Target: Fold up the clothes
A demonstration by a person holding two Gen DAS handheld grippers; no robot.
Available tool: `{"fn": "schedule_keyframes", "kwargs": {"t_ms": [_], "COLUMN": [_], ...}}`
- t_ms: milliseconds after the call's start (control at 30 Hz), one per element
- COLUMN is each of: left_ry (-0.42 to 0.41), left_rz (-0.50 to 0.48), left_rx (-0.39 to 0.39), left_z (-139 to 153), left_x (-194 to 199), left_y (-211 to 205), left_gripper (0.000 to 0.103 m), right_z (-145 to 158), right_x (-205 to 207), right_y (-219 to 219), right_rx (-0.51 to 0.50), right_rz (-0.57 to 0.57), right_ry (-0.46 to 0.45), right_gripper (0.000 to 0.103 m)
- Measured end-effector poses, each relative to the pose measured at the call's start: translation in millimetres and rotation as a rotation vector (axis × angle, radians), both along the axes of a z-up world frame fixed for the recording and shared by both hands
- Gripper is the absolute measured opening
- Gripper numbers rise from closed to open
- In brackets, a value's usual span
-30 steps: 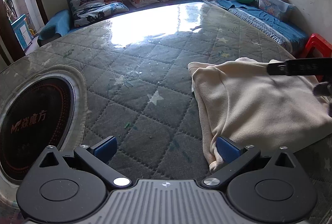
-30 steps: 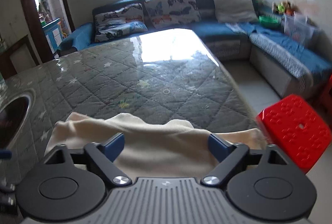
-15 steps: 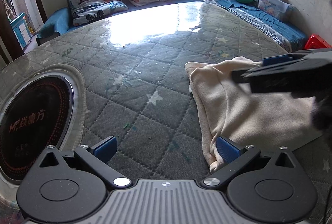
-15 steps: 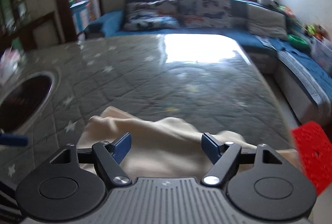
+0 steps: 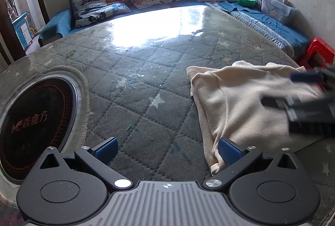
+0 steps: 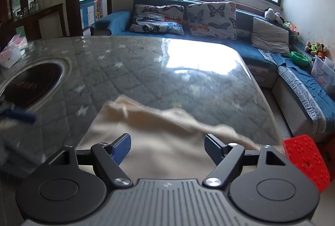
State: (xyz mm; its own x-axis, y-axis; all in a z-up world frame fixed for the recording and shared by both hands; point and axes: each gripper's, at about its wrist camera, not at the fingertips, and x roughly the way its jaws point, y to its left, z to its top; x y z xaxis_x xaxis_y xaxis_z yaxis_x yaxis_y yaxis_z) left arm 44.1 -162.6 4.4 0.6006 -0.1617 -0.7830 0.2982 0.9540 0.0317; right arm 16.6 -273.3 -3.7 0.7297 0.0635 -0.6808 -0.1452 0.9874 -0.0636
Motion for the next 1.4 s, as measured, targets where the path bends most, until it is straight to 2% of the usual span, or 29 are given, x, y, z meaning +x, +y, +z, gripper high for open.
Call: {"fn": "schedule_keyframes", "kwargs": {"t_ms": [233,467,567,700,900,1400], "left_ry": [-0.012,-0.019,-0.012,-0.008,-0.015,-0.038], "left_rz": [0.011,0.01,0.013,0.012,0.009,-0.022], "left_rx": [0.002,0.007,0.014,0.021,0.027,0.025], "left_z": [6,7,3,0,0,6], "left_x": [-4,-5,-4,-4,-7,-33], "left_y": [0,0,0,-1,-2,-4], "left_gripper": [0.103,0.103,0.103,0.103,0.103,0.103], "right_z": [-17,-5,-7,-21,-10,-9], "right_x": [-44,-73,-79,-79,-89,-112], "right_y": [10,0,-13,-27,-23,-11], "right_rx": [-0.019,-0.018,-0.021,-0.022,0.01,0.012], "right_rz": [0.006,-0.04,-0.094,-0.147,-0.146,-0.141], "right_ry": [0.002,-0.06,-0.061,-0.014,-0.063,-0.077], "right_gripper": [0.08,0.082,0.084,0.084,0.089,0.095]}}
